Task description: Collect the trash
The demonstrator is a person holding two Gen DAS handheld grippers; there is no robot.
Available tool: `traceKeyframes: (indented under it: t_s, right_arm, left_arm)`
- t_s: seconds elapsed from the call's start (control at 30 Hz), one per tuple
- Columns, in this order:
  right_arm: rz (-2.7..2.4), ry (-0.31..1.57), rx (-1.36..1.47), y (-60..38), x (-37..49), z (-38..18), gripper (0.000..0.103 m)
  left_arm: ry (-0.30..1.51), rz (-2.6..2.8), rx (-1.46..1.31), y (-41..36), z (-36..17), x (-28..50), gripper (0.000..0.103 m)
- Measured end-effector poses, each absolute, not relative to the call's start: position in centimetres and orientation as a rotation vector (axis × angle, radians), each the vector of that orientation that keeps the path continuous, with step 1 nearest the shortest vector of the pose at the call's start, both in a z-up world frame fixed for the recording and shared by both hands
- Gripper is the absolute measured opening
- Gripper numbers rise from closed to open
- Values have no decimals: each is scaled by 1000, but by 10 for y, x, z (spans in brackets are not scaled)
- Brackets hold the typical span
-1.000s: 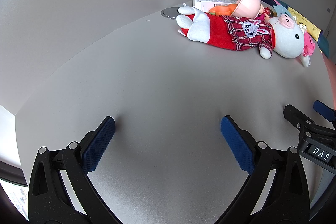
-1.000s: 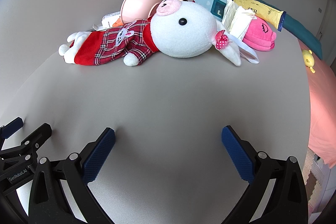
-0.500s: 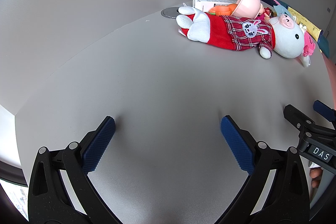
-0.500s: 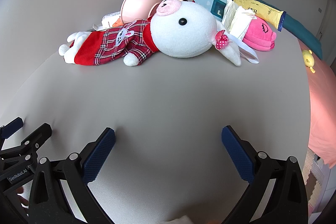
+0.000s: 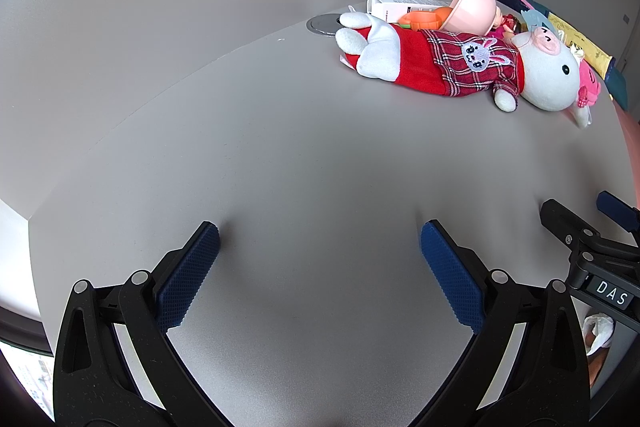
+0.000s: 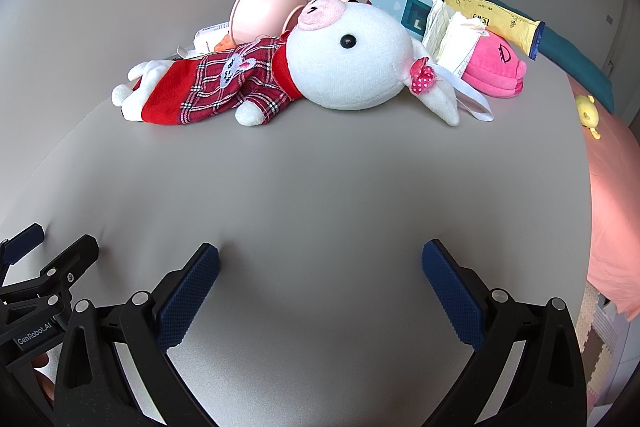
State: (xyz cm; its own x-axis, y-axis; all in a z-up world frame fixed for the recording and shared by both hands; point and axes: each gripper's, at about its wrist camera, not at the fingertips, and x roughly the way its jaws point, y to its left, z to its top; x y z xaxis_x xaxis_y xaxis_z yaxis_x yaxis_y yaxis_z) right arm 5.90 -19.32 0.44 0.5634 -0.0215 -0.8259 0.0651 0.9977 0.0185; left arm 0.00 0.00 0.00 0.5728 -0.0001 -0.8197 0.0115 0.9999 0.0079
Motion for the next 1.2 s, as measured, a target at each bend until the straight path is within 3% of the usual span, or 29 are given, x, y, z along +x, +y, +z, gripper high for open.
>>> traceKeyframes:
  t_s: [0.53,1.13,1.2]
  right_arm:
    - [120,970,50,-211,63,12,101]
    - [355,875,-4,-312,134,110,100]
    - [366,879,-2,-324,147,120,97]
  left_arm:
    - [913,-44,-87,-9,29,9,97]
    - [901,-77,34,-126,101,113,97]
    - [907,-79,59,-137,106,127,97]
